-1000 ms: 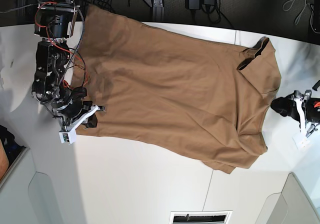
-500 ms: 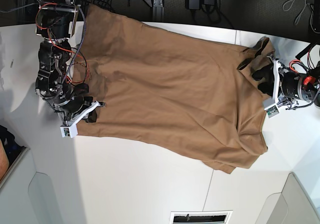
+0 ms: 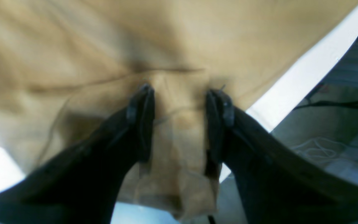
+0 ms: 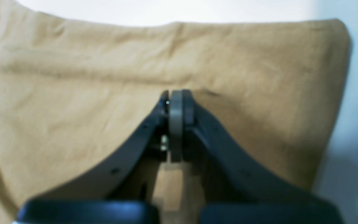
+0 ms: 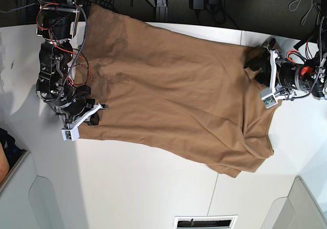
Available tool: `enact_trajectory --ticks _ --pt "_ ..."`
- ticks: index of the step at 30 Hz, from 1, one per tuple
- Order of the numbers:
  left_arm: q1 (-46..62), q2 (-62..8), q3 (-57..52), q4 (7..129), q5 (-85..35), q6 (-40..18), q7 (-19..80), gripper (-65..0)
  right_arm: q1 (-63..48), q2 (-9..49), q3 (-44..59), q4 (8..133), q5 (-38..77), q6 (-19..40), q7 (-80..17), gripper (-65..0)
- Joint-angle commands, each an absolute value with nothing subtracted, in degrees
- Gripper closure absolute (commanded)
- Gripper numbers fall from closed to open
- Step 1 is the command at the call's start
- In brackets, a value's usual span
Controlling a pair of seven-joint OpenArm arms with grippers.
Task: Layout the t-shirt on the table in an organized manner, then fold the t-shirt properly
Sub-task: 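Move the left gripper to the collar and tug it to smooth the shirt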
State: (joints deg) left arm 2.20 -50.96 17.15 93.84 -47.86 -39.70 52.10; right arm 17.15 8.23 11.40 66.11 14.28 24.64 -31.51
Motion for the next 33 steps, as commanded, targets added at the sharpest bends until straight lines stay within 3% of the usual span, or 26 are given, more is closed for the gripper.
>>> enact_trajectory --ticks 1,4,5,8,10,20,24,33 --pt "2.31 -52.18 16.49 94.59 -46.92 -40.00 50.37 -30.1 18.57 8.51 11.49 66.67 14.41 24.84 -30.81 0.0" --pt "3.36 -52.18 16.49 94.59 -42.26 -40.00 46.94 -29.0 18.57 8.54 11.49 66.67 14.41 24.82 -30.59 0.0" --pt "3.33 -52.18 16.49 94.59 -41.82 -39.27 46.72 -26.1 18.57 8.51 11.49 66.67 14.41 24.82 -30.59 0.0" --pt "3.31 -52.23 16.49 94.59 -41.74 -39.22 47.03 -8.3 18.57 8.54 11.49 66.67 14.37 24.82 -30.61 0.0" --pt "2.98 -52.29 16.47 94.59 -41.76 -39.22 48.38 -3.8 18.59 8.54 11.49 66.67 14.37 24.84 -30.61 0.0" --pt "2.26 -55.46 9.82 98.72 -47.94 -39.31 56.90 -4.2 18.57 8.54 11.49 66.67 14.31 24.84 -30.63 0.0" --pt "2.28 -57.10 7.20 100.36 -51.70 -40.00 58.78 -14.0 18.55 8.54 11.49 66.67 14.33 24.84 -30.63 0.0" --pt "6.48 -59.37 7.16 100.33 -49.93 -40.00 59.00 -14.5 18.57 8.54 11.49 66.67 14.33 24.84 -30.61 0.0"
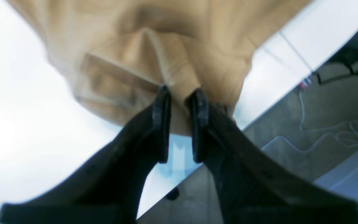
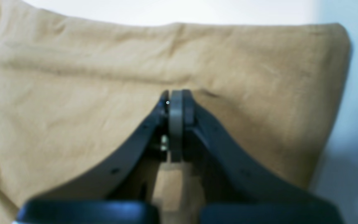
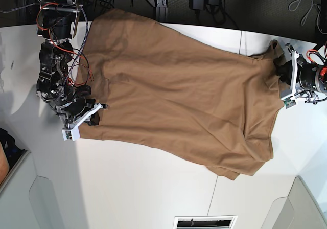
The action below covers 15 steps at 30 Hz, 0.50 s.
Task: Layout the t-shirt on the table in an organized manner, then fold the t-shirt properly
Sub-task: 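Move the left gripper to the collar and tug it to smooth the shirt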
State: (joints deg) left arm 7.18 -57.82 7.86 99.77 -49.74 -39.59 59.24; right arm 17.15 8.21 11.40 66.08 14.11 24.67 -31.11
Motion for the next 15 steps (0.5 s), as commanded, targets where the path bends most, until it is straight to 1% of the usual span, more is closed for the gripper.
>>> enact_trajectory --ticks 1,7,10,15 --pt "6.96 -59.40 7.14 100.33 -49.32 -40.00 59.00 -14.5 18.57 8.56 11.49 66.67 14.33 24.84 -30.61 0.0" --pt "10.46 -59.33 7.16 100.33 -48.27 -40.00 58.57 -14.5 18.57 8.56 11.49 66.67 14.33 24.84 -30.63 0.0" --pt "12.82 -59.20 7.16 100.09 -44.29 -40.00 56.29 -14.5 18.57 8.56 11.49 66.67 14.35 24.84 -30.65 0.0" --pt "13.80 -57.28 7.16 98.24 -37.91 -34.94 51.62 -14.5 18.55 8.54 11.49 66.67 14.37 24.84 -30.65 0.0"
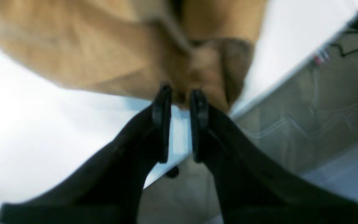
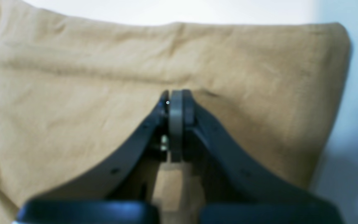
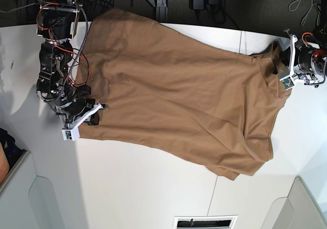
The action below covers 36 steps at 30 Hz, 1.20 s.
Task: Layout the t-shirt on the table in an organized manner, then fold the t-shirt properly
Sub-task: 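Move the left gripper to the collar and tug it to smooth the shirt, then grasp the shirt sleeve edge with the left gripper and pull outward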
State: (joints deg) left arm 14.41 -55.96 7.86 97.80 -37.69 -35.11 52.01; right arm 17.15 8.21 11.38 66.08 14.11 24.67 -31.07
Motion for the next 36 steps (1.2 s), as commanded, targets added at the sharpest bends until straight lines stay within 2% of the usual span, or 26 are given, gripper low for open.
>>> enact_trajectory --ticks 1,10,16,27,33,36 --pt "13.82 -56.90 7.16 97.78 -37.28 -34.85 50.96 -14.5 18.55 8.54 11.49 66.67 14.33 24.86 -30.68 0.0" --pt "13.82 -54.33 7.16 91.92 -34.74 -33.85 50.57 -14.4 18.55 8.69 11.49 66.67 14.31 24.84 -31.55 0.0" --pt "13.82 -55.66 7.14 87.57 -28.32 -25.30 52.56 -14.4 18.55 8.86 11.49 66.67 14.31 24.86 -31.94 0.0" --pt "13.80 -58.08 5.76 87.35 -12.40 -9.02 52.53 -14.4 18.55 8.86 11.49 66.67 13.89 24.84 -32.21 0.0" --pt "13.78 -57.58 -2.70 87.46 -18.00 -9.43 50.65 -14.4 18.57 8.86 11.49 66.67 14.02 24.86 -32.18 0.0" --pt "13.78 -56.69 -8.91 88.27 -27.05 -15.70 48.93 -14.4 18.57 8.88 11.49 66.70 15.44 24.88 -32.18 0.0"
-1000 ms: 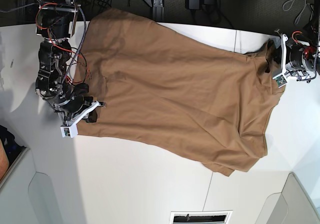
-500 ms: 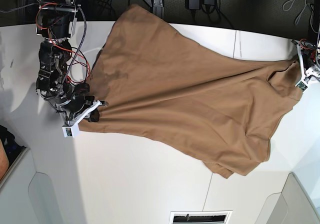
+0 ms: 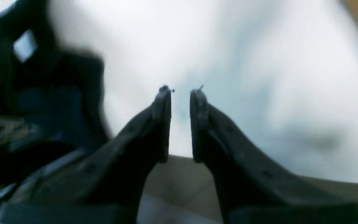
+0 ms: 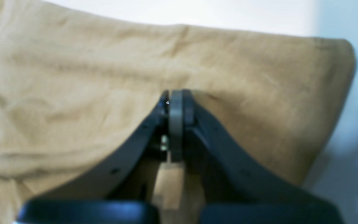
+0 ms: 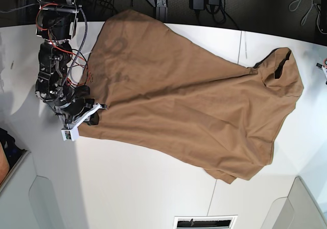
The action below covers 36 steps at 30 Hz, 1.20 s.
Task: Layout the t-shirt on the table in an organized manner, then fold the t-shirt properly
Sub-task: 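Grasp the shirt sleeve edge with the left gripper and pull outward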
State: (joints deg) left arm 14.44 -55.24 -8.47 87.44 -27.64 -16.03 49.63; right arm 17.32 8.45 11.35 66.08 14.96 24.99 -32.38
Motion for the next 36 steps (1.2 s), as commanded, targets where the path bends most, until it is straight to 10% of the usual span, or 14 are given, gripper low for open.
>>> enact_trajectory --ticks 1,8,16,30,33,36 --pt "13.78 -56.42 -10.59 88.71 -31.16 -18.72 48.82 -14.4 18.57 8.86 11.51 66.74 15.77 24.88 -32.14 0.0" --pt "13.65 -51.33 -13.93 91.37 -53.12 -39.77 49.50 -14.5 18.57 8.86 11.51 69.78 17.39 24.88 -32.47 0.0" --pt "13.65 -47.18 -13.87 91.61 -50.94 -40.00 49.95 -32.5 18.57 8.86 11.51 75.99 17.39 24.86 -35.03 0.0" --pt "17.32 -47.13 -13.63 91.88 -48.10 -40.00 47.05 -33.1 18.55 8.82 11.51 75.96 17.41 24.84 -34.98 0.0" --pt "17.32 -47.11 -13.61 91.88 -47.53 -40.00 45.34 -29.1 18.52 8.54 11.49 75.96 17.41 24.84 -35.03 0.0" --pt "17.32 -47.13 -13.61 91.88 -47.57 -40.00 45.25 -11.7 18.52 8.36 11.40 75.79 17.58 24.84 -35.00 0.0"
